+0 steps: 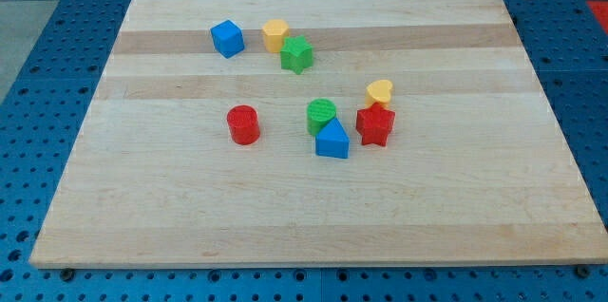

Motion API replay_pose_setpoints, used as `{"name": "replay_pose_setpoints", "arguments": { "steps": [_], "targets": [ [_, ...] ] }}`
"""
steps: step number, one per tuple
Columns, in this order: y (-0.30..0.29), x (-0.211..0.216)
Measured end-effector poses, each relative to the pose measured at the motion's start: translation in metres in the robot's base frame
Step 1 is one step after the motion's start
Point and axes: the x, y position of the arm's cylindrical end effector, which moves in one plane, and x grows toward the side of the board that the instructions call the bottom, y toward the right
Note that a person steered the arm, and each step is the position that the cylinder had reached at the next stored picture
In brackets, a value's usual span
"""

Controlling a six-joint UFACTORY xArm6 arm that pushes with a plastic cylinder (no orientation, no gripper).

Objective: Point your arm to the green star

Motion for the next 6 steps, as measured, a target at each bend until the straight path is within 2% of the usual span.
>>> {"name": "replay_pose_setpoints", "arguments": {
  "steps": [1, 6],
  "targets": [
    [-0.010, 0.000],
    [-0.259, 0.023]
  ]
}}
